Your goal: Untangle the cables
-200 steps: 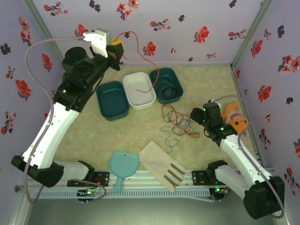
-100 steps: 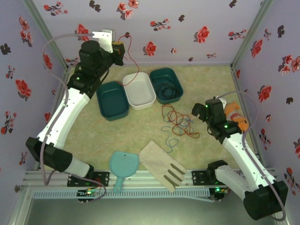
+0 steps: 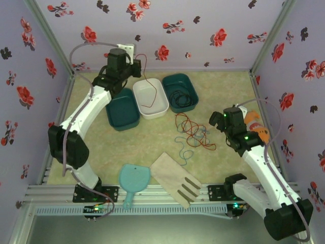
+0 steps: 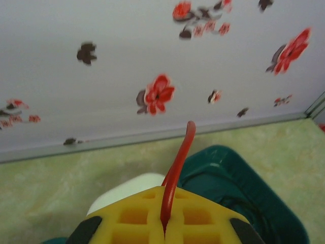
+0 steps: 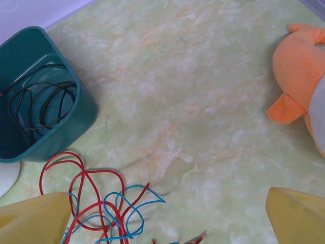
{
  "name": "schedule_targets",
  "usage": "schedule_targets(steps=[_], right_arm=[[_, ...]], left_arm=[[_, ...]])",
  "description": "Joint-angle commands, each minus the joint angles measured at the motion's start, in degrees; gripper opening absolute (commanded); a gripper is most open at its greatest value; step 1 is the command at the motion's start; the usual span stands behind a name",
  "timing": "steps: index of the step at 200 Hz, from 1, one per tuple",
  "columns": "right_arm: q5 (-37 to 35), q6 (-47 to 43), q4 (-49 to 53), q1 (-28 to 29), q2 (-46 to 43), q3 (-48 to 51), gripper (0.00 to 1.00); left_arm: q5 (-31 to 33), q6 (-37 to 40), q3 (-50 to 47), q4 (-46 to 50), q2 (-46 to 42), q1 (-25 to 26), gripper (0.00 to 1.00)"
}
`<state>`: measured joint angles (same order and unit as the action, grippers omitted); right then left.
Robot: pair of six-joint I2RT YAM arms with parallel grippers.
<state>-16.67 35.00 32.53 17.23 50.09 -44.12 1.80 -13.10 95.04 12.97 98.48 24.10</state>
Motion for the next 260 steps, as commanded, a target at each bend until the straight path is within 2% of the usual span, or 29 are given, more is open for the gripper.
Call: schedule_targets(steps=[1, 44, 68, 100, 135, 260], right_arm=[[-1.9, 0.8, 1.2, -0.2, -0.9, -0.9, 0.99], [-1.2, 0.9, 1.0, -0.2, -1.0, -0.8, 0.99], [-0.7, 1.0, 2.0, -0.2, -1.0, -1.2, 0.99], [-0.1, 1.2, 5.4, -0.2, -0.2, -3.0, 0.99], [1.2, 0.3, 7.3, -0.3, 1.1, -4.6, 0.99], [2.1, 0.3, 6.7, -0.3, 1.2, -4.1, 0.99]], left_arm=[[2.7, -0.8, -0.1, 2.1, 2.4, 0.6, 0.00], [8.3, -0.5, 2.0, 4.2, 8.3, 4.2, 0.00], [9.5, -3.3, 3.6, 7.5, 11.1, 5.5, 0.00], [9.5, -8.7, 3.9, 12.5, 13.4, 6.4, 0.00], [8.9, -10.7, 2.5, 15.5, 15.2, 7.0, 0.00], [3.4, -6.8, 13.8, 21.8, 28.7, 7.7, 0.00]])
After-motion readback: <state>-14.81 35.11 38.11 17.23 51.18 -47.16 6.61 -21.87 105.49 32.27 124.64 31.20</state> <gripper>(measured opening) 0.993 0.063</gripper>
